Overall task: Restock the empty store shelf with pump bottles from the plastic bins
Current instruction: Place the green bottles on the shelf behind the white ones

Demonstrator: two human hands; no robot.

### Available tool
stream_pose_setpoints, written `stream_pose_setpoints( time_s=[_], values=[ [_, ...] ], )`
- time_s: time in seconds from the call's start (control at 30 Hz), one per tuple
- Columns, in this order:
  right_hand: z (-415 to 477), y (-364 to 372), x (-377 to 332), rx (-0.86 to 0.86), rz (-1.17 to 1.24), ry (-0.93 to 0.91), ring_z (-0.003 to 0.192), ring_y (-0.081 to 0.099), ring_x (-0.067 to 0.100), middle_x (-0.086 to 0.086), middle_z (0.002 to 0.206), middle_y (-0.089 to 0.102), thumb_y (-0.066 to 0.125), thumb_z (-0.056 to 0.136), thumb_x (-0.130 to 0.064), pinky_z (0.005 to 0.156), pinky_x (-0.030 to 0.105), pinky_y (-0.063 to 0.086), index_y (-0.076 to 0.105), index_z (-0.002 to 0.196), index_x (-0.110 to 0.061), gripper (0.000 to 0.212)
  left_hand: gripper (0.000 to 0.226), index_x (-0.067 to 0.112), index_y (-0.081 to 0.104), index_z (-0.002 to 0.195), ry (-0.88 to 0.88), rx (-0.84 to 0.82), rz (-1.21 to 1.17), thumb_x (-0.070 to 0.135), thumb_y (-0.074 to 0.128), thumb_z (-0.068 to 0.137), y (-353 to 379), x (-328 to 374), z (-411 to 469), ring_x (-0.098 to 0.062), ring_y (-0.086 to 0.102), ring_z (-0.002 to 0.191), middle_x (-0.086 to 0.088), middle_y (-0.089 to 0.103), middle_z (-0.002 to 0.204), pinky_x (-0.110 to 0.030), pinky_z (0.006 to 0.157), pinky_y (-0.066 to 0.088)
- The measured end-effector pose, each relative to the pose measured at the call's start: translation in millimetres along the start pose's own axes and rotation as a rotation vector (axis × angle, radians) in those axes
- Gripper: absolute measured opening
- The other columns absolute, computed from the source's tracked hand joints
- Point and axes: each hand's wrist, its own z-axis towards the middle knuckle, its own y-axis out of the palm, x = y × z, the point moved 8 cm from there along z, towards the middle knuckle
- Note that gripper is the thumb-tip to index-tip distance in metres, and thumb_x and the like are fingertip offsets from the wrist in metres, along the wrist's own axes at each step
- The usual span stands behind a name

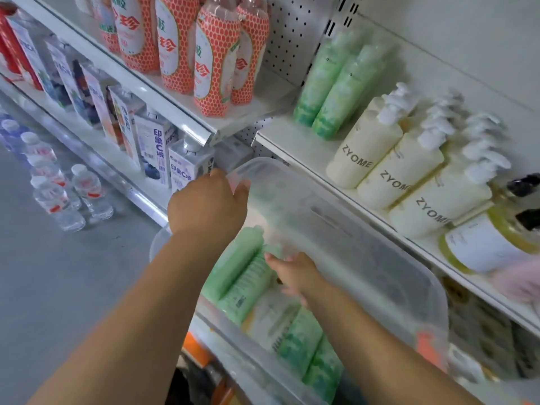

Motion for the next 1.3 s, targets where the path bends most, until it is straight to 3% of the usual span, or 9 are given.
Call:
stream_pose_setpoints(
  time_s=[0.13,0.3,0.4,0.53,0.67,0.8,0.9,1.13,1.3],
  values=[
    [10,29,21,-0.143,0.494,0.232,0.097,0.071,0.026,0.012,0.115,0.071,0.082,0.085,-0.03,0.059,0.033,0.059,0.059,0.13,-0.01,0.055,0.052,0.01,0.054,0.109,0.024,-0.009,0.063,0.056,0.032,0.099,4,6,3,-0.035,0.061,0.095,-0.011,0.064,0.106,-0.036,0.07,0.034],
    [7,38,24,-0.236,0.619,0.337,0.082,0.065,0.021,0.009,0.091,0.068,0.079,0.088,-0.019,0.069,0.037,0.053,0.063,0.106,-0.011,0.026,0.054,0.009,0.053,0.113,0.03,-0.014,0.133,0.057,0.031,0.1,7,9,5,-0.036,0.06,0.096,-0.011,0.062,0.107,-0.038,0.069,0.035],
    [3,50,23,-0.284,0.609,0.337,0.086,0.066,0.025,0.013,0.094,0.07,0.075,0.09,-0.012,0.081,0.046,0.054,0.062,0.1,-0.008,0.017,0.056,0.008,0.053,0.116,0.036,-0.007,0.158,0.057,0.031,0.1,9,10,6,-0.036,0.059,0.098,-0.012,0.062,0.109,-0.038,0.069,0.035],
    [5,56,26,-0.252,0.65,0.321,0.09,0.072,0.029,0.02,0.103,0.073,0.079,0.086,-0.008,0.062,0.039,0.058,0.064,0.109,-0.005,0.028,0.059,0.007,0.052,0.122,0.036,0.009,0.188,0.058,0.031,0.099,10,10,6,-0.037,0.059,0.103,-0.013,0.062,0.114,-0.038,0.071,0.034],
    [0,59,27,-0.303,0.634,0.316,0.092,0.072,0.026,0.013,0.101,0.075,0.086,0.08,-0.019,0.07,0.036,0.058,0.066,0.106,-0.011,0.033,0.059,0.007,0.052,0.122,0.056,0.018,0.198,0.058,0.032,0.099,10,13,3,-0.038,0.059,0.104,-0.013,0.062,0.114,-0.04,0.072,0.035],
    [-8,62,19,-0.387,0.707,0.295,0.097,0.071,0.03,0.016,0.105,0.074,0.081,0.085,-0.022,0.081,0.044,0.06,0.067,0.113,-0.011,0.033,0.06,0.007,0.052,0.121,0.056,0.02,0.209,0.059,0.03,0.099,10,14,3,-0.038,0.059,0.102,-0.014,0.063,0.113,-0.04,0.072,0.037],
    [-8,62,14,-0.416,0.713,0.259,0.1,0.071,0.03,0.015,0.111,0.073,0.078,0.086,-0.025,0.077,0.041,0.06,0.067,0.119,-0.014,0.036,0.061,0.007,0.052,0.123,0.057,0.016,0.212,0.059,0.029,0.099,9,14,3,-0.038,0.059,0.103,-0.013,0.063,0.115,-0.039,0.072,0.036],
    [-9,31,9,-0.305,0.481,0.107,0.09,0.077,0.023,0.009,0.101,0.079,0.089,0.067,-0.044,0.077,0.037,0.062,0.071,0.114,-0.017,0.058,0.059,0.008,0.053,0.12,0.069,0.012,0.169,0.056,0.026,0.1,9,11,4,-0.037,0.06,0.101,-0.012,0.063,0.114,-0.038,0.07,0.035],
    [-38,-15,-36,-0.128,0.371,-0.185,0.088,0.077,0.016,0.002,0.102,0.078,0.085,0.077,-0.044,0.076,0.038,0.064,0.071,0.11,-0.017,0.045,0.058,0.008,0.055,0.114,0.069,0.024,0.139,0.054,0.021,0.102,8,9,6,-0.037,0.061,0.096,-0.012,0.063,0.109,-0.038,0.069,0.035]
  ],
)
